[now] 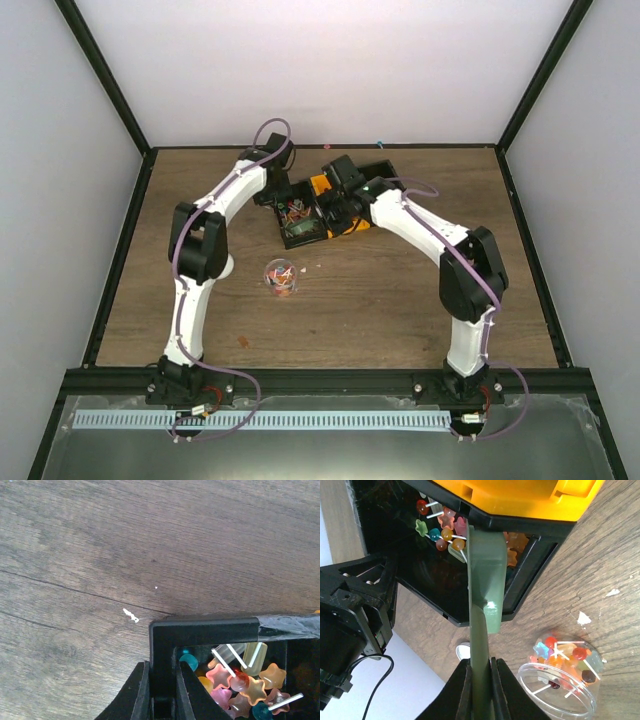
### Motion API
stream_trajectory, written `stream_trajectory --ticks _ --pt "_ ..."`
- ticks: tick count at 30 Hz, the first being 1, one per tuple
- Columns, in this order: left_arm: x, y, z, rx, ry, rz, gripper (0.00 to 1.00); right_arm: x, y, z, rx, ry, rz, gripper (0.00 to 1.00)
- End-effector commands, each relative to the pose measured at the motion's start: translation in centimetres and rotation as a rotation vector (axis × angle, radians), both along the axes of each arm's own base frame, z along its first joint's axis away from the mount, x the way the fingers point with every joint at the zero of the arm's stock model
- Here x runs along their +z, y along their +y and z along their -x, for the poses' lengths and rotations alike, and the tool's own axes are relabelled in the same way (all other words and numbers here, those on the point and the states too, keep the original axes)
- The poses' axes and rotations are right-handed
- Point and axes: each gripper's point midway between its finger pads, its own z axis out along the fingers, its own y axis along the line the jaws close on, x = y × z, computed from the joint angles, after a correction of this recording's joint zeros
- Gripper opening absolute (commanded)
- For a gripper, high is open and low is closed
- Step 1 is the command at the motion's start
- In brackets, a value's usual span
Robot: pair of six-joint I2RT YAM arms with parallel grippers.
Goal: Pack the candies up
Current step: Scoop the fake candies from the storage box.
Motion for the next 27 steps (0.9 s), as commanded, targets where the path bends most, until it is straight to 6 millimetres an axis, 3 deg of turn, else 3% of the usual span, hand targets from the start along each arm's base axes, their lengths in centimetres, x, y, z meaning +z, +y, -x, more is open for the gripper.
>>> stream_trajectory --ticks 1,7,9,16,23,25,27 --pt "-0.9 0.7 0.4 0.051 0.031 -0.019 0.04 -0.1 -1.2 -0.3 -0.037 0.071 0.08 0.01" --pt "-0.9 1.2 1.7 0.137 0.033 -0.015 0.04 2.0 -3.2 0.0 -0.058 0.092 0.203 0.01" --pt "-1.3 0.9 2.0 0.157 0.039 0.004 0.04 1.8 -3.5 0.2 -0.066 0.105 0.219 0.01" --pt "-2.2 -0.4 2.7 0.136 0.069 0.018 0.04 -3.0 -3.2 -1.4 -0.053 0.17 0.254 0.01" --pt "-2.7 -0.8 2.3 0.023 0.068 0.009 0.04 -8.1 -2.8 -5.8 0.018 0.137 0.23 0.01" --pt "-2.4 -0.8 2.4 0.012 0.067 0.011 0.04 -8.3 -3.3 -6.4 0.03 0.148 0.254 0.01" --pt "-1.9 -0.8 2.3 0.01 0.054 0.014 0.04 -6.8 -3.7 -6.3 0.033 0.124 0.268 0.01"
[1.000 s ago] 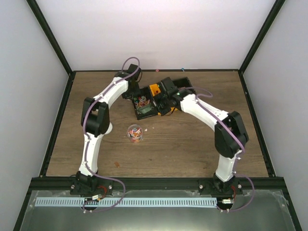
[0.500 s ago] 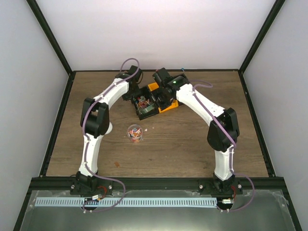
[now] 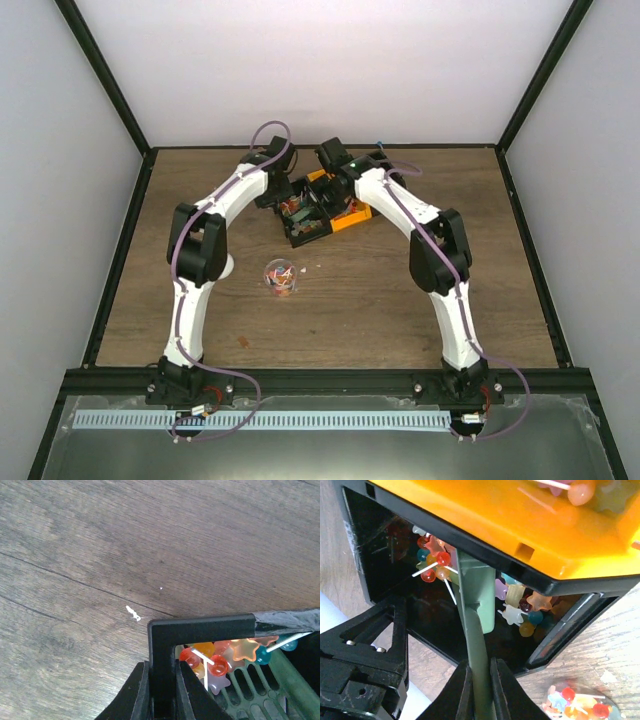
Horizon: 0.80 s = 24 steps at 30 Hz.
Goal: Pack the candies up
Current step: Scoop the fake candies from the storage box.
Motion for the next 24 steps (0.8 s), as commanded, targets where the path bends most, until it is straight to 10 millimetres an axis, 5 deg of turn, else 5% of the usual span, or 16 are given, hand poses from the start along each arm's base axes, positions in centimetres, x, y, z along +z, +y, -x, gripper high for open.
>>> stream_trajectory --ticks 1,5,9,17,21,24 --pt "-1.6 -0.5 1.7 -0.087 0.078 -0.001 0.04 -2.8 -4.9 -0.3 -0.043 0.047 0.173 0.01" --pt "-1.1 -0.6 1.2 -0.083 0.064 0.004 0.04 -0.5 -5.7 2.3 -0.075 0.019 0.131 0.01" --pt "-0.9 -0.8 0.8 -0.085 0.06 0.007 0.04 -0.7 -6.3 3.8 -0.073 0.012 0.125 0.01" --pt "-0.8 -0.7 1.2 -0.161 0.086 -0.027 0.04 -6.6 -4.7 0.9 0.009 0.009 0.088 0.01" --pt "-0.4 -0.2 1.6 -0.182 0.092 -0.06 0.04 -6.1 -2.2 -0.9 0.091 -0.199 -0.073 0.01" --pt "-0.1 -0.6 1.7 -0.189 0.093 -0.031 0.04 -5.7 -1.3 -0.2 0.121 -0.322 -0.21 0.01"
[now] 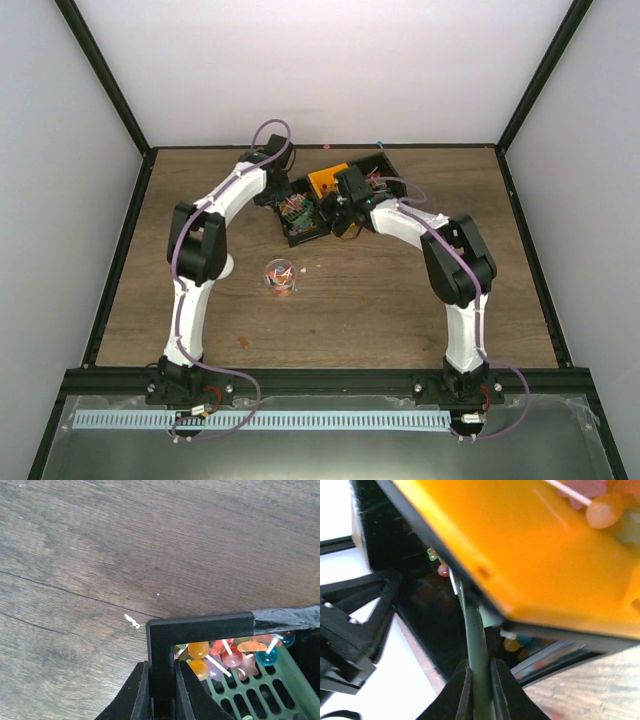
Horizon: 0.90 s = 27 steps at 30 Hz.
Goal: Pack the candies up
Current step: Scoop the fake candies from the storage box.
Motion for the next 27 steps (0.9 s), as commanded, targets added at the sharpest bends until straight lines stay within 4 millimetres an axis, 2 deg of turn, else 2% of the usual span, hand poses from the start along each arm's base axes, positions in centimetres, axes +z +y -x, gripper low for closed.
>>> stream_trajectory --ticks 1,3,9,14,20,23,27 --pt "-0.1 -0.8 2.3 -0.117 0.094 -0.01 0.04 -3.2 -0.7 -0.7 0.025 -0.164 -0.132 0.01" --pt "0.2 -1.1 2.3 -0.114 0.092 0.015 0.04 -1.8 -0.3 -0.5 0.061 -0.274 -0.21 0.01" --pt "0.6 -2.2 2.6 -0.108 0.104 0.097 0.04 -0.9 0.9 -0.6 0.159 -0.422 -0.28 0.01" --pt "0.4 -1.4 2.6 -0.066 0.116 0.1 0.04 2.0 1.1 0.8 0.181 -0.521 -0.426 0.01" --pt "1.0 -0.6 1.7 -0.016 0.09 0.132 0.07 3.7 0.3 2.1 0.193 -0.54 -0.406 0.01" --pt "1.2 -0.4 1.4 -0.004 0.081 0.137 0.12 4.4 0.2 2.7 0.205 -0.552 -0.418 0.01" --pt "1.3 0.4 1.4 0.016 0.076 0.113 0.25 5.3 -0.2 3.4 0.198 -0.562 -0.426 0.01"
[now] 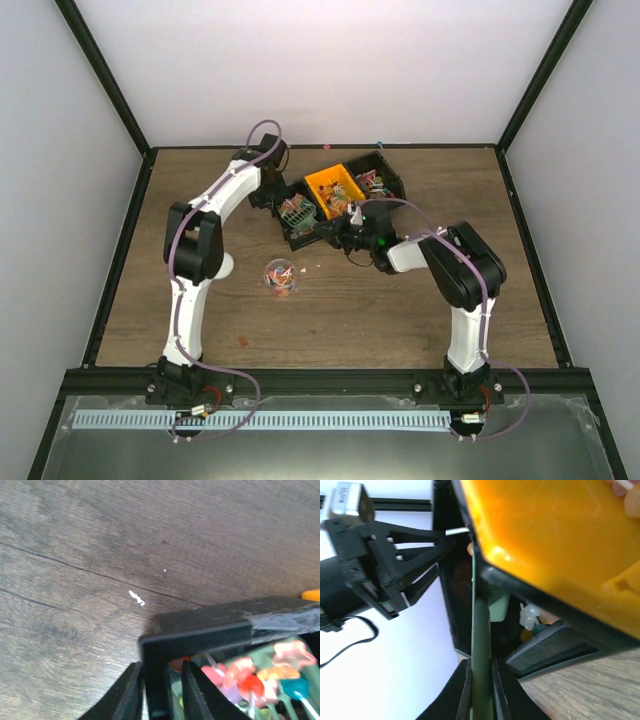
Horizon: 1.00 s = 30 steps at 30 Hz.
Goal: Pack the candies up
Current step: Scoop the fake candies from the storage box.
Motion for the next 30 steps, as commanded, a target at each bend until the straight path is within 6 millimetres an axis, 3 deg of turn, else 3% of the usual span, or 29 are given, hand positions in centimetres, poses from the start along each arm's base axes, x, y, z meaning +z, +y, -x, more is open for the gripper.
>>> stream_trajectory --ticks 1,11,21,30 --pt "1.6 0.0 0.4 -0.011 0.003 0.037 0.28 6.6 0.3 0.4 0.05 -0.184 -0.099 0.01" --pt "4.2 1.0 -0.3 0.031 -0.055 0.062 0.48 6.4 -0.9 2.0 0.032 -0.165 -0.089 0.01" --pt "6.6 1.7 -0.9 0.043 -0.097 0.095 0.51 7.0 -2.2 3.6 0.024 -0.168 -0.094 0.01" --pt "6.1 5.8 -0.7 0.108 -0.087 0.098 0.5 8.5 -3.5 5.3 0.079 -0.223 -0.067 0.01"
